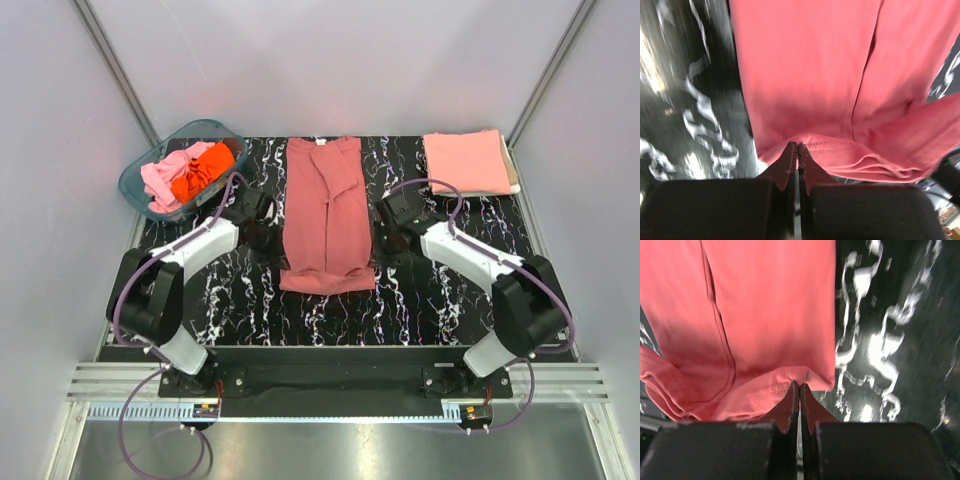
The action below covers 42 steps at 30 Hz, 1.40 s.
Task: Fold and stack the t-shirts
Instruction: Fold the tshirt
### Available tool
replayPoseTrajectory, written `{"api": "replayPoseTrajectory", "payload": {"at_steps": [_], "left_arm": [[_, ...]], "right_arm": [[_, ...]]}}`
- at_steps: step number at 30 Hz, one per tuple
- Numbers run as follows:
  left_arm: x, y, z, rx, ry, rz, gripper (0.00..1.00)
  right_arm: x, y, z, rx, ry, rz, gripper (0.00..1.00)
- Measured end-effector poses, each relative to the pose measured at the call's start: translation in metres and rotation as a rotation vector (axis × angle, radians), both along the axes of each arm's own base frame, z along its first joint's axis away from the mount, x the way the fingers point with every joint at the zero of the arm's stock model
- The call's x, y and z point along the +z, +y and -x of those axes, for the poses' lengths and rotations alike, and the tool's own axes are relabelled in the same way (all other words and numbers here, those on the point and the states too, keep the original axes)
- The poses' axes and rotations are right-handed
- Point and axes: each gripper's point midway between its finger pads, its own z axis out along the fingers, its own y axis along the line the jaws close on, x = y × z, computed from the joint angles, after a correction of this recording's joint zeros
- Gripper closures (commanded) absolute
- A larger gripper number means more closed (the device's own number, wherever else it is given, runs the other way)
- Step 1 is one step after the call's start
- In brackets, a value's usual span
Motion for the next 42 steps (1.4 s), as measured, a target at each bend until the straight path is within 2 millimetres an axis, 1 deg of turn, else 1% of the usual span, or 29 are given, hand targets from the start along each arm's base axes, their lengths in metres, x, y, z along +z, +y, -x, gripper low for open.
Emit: {"api": "replayPoseTrajectory", "payload": {"at_steps": [4,7,9,11,13,15,17,20,25,28,30,33,35,37,38,39,40,41,42], "left_arm": [[0.003,-0.003,-0.038,0.003,-0.004,0.025,1.0],[0.008,-0.007,-0.069,0.005,-0.026,0.048,1.0],[0.011,-0.008,-0.088,0.013,-0.032,0.057,1.0],[0.014,-0.01,-0.113,0.017,-0.058,0.06,1.0],[0.014,-0.01,-0.136,0.022,-0.074,0.058,1.0],[0.011,-0.009,-0.154,0.027,-0.083,0.056,1.0],[0.007,-0.006,-0.166,0.035,-0.085,0.051,1.0],[0.002,0.002,-0.175,0.051,-0.071,0.04,1.0],[0.011,0.007,-0.203,0.075,-0.109,0.049,1.0],[0.016,0.01,-0.218,0.087,-0.137,0.056,1.0],[0.019,0.012,-0.227,0.095,-0.15,0.059,1.0],[0.016,0.014,-0.241,0.104,-0.163,0.063,1.0],[0.009,0.015,-0.251,0.11,-0.164,0.066,1.0],[0.0,0.019,-0.259,0.12,-0.161,0.064,1.0],[-0.006,0.022,-0.261,0.125,-0.154,0.062,1.0],[-0.011,0.024,-0.263,0.13,-0.147,0.06,1.0],[-0.016,0.026,-0.265,0.134,-0.141,0.061,0.97],[-0.019,0.028,-0.268,0.136,-0.138,0.064,0.91],[-0.022,0.029,-0.271,0.135,-0.138,0.069,0.78]], "right_arm": [[0.001,-0.003,-0.037,0.003,-0.01,0.006,1.0],[0.0,-0.001,-0.067,0.019,-0.031,0.02,1.0],[-0.002,0.001,-0.083,0.031,-0.042,0.028,1.0],[-0.004,0.004,-0.102,0.041,-0.055,0.035,1.0],[-0.007,0.005,-0.12,0.046,-0.066,0.041,1.0],[-0.009,0.003,-0.135,0.046,-0.073,0.049,1.0],[-0.009,0.001,-0.149,0.044,-0.082,0.052,1.0],[-0.004,-0.002,-0.168,0.048,-0.099,0.043,1.0],[0.013,-0.001,-0.195,0.063,-0.147,0.01,1.0],[0.019,0.001,-0.207,0.073,-0.169,-0.011,1.0],[0.019,0.003,-0.215,0.079,-0.179,-0.02,1.0],[0.014,0.006,-0.229,0.092,-0.182,-0.034,1.0],[0.005,0.008,-0.242,0.102,-0.184,-0.049,1.0],[-0.002,0.007,-0.249,0.107,-0.18,-0.056,1.0],[-0.006,0.006,-0.253,0.111,-0.178,-0.059,0.99],[-0.011,0.005,-0.257,0.115,-0.175,-0.061,0.93],[-0.015,0.004,-0.26,0.119,-0.172,-0.065,0.88],[-0.018,0.003,-0.262,0.122,-0.171,-0.064,0.82],[-0.02,0.002,-0.265,0.122,-0.172,-0.063,0.72]]}}
